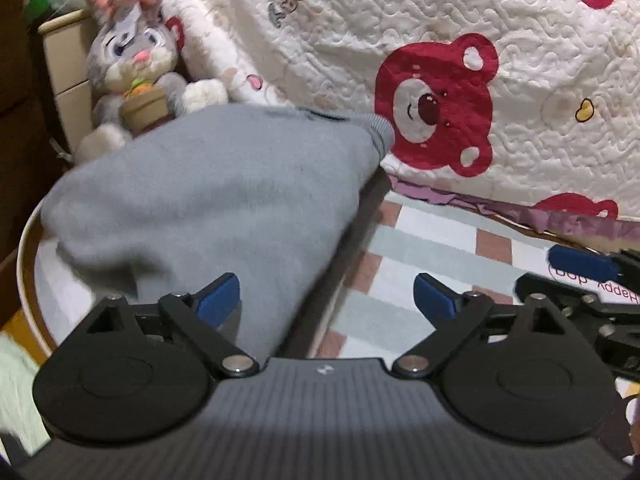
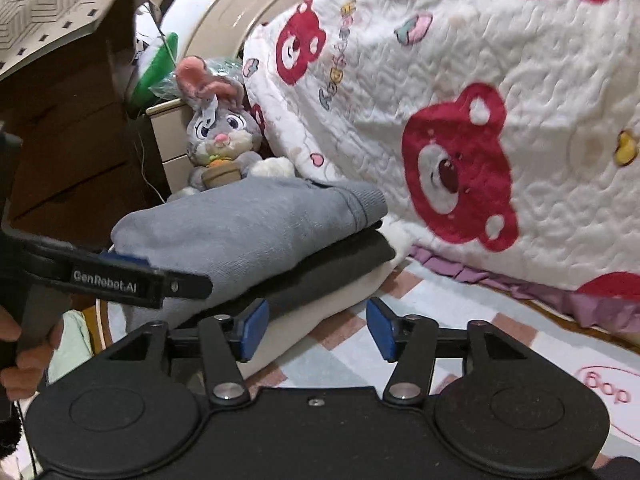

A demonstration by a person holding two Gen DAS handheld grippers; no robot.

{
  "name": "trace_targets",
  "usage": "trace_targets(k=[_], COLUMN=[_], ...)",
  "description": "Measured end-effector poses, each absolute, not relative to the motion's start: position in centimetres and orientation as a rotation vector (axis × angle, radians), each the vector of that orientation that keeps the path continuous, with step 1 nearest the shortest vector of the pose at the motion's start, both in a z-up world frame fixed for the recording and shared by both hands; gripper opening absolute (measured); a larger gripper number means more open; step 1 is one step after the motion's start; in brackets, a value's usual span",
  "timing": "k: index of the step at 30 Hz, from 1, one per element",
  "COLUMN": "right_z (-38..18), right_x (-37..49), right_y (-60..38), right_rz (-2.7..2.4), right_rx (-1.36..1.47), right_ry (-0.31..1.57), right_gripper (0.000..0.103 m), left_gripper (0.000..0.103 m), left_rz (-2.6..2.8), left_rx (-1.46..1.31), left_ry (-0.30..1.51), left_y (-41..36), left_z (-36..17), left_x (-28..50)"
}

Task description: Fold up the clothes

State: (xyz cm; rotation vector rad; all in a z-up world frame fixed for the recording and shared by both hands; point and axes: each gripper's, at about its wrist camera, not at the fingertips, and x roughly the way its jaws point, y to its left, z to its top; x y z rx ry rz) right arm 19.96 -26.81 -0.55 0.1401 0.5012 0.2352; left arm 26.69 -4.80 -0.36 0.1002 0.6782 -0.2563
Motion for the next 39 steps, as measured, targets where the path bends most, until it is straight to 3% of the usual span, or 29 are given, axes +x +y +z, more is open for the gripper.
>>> trace_targets(k=[10, 19, 22, 39], right_z=[-0.7, -1.3, -1.7, -1.5], right_x=[12.6, 6.7, 4.4, -0.7], right_y=[-27.2, -27.7, -27.1, -25.4], right_rz=[0.235, 0.223, 0.216, 0.221], right_rx=[0.189, 0.182, 0.144, 0.054], right_ry=[0.493, 0.441, 0.432, 0.457], right_gripper=[0.061, 0.076, 0.088, 0.092], left_gripper=[0.096, 0.103, 0.103, 0.103], left_rz=[-0.243, -0.163, -0.141, -0.169], left_rx=[0.164, 0.106, 0.075, 0.134], left_ry=[0.750, 0.712, 0.714, 0.762], left_y=[-5.7, -4.9, -4.4, -5.1], left_z=[-3.7, -3.0, -2.8, -3.1], left_x=[17.8, 11.8, 10.1, 5.2])
